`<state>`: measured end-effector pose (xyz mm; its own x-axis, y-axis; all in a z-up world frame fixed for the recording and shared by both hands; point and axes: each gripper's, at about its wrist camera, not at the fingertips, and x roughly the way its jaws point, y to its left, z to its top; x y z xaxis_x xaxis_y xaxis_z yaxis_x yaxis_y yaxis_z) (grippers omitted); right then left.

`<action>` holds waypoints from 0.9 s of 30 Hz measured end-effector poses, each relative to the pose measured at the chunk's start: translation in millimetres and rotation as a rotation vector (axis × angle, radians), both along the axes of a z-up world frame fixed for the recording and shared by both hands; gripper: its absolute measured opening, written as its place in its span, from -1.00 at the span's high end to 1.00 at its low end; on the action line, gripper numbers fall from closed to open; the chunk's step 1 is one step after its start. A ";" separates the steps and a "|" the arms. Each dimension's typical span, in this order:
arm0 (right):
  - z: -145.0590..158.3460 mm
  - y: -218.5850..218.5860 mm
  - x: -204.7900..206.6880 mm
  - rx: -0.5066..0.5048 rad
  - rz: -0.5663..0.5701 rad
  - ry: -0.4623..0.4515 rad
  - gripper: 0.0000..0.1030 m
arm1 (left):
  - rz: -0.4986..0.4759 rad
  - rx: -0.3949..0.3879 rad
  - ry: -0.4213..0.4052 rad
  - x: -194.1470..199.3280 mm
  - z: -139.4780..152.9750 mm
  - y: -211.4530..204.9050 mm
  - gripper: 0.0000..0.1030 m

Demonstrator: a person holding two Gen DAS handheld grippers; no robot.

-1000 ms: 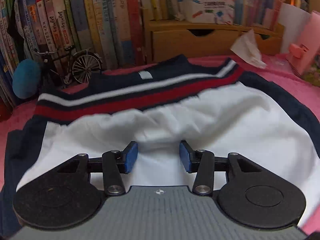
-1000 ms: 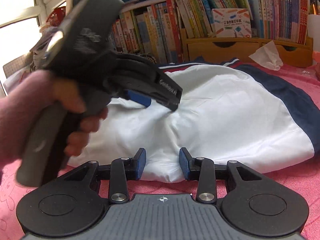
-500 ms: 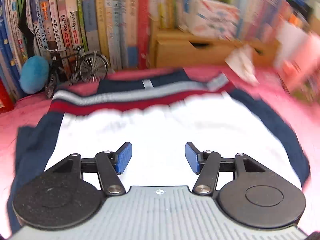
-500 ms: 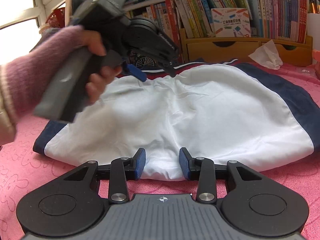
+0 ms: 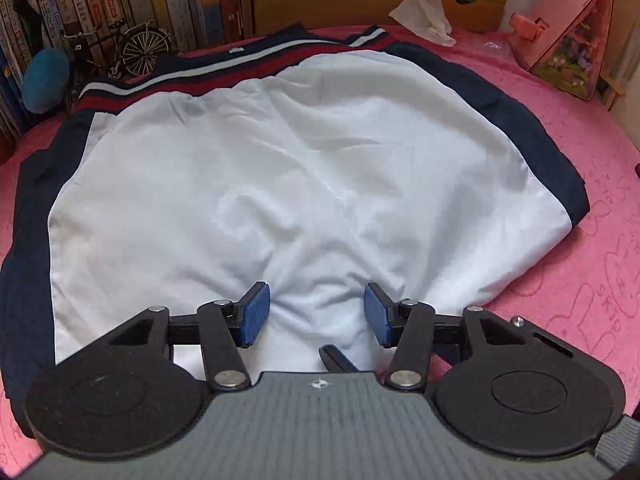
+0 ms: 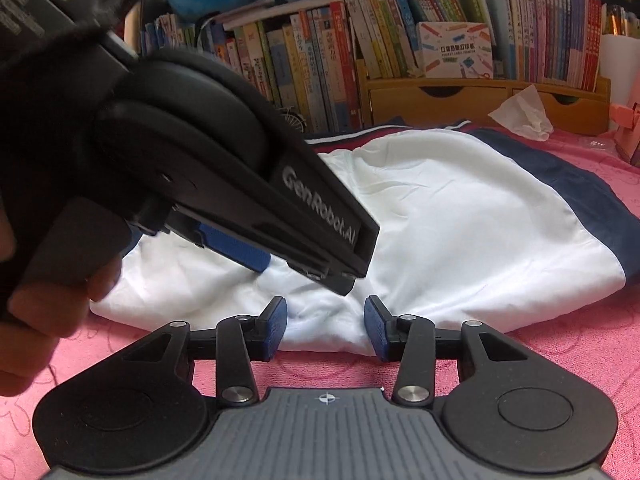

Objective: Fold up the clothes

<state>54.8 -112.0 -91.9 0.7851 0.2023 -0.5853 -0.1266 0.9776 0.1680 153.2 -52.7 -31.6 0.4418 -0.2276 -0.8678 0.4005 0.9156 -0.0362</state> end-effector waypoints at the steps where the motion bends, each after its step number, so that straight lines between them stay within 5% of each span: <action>1: -0.9 1.5 -0.1 -0.008 -0.001 0.000 0.16 | 0.006 0.001 -0.007 2.3 -0.4 -2.3 0.00; 7: -3.8 -1.9 -1.2 0.013 -0.012 0.002 0.25 | 0.055 -0.004 -0.028 31.4 -4.2 -13.0 0.08; 11: -4.9 -1.0 -3.1 0.002 -0.015 0.002 0.27 | 0.129 0.009 -0.026 75.3 -7.1 -17.1 0.30; 19: -6.4 -1.5 -4.7 0.007 -0.014 0.004 0.28 | 0.329 -0.062 -0.036 160.3 -17.4 -11.5 0.27; 27: -7.3 -0.6 -3.5 0.015 -0.011 0.004 0.27 | 0.360 -0.063 -0.032 161.9 -12.0 -11.8 0.24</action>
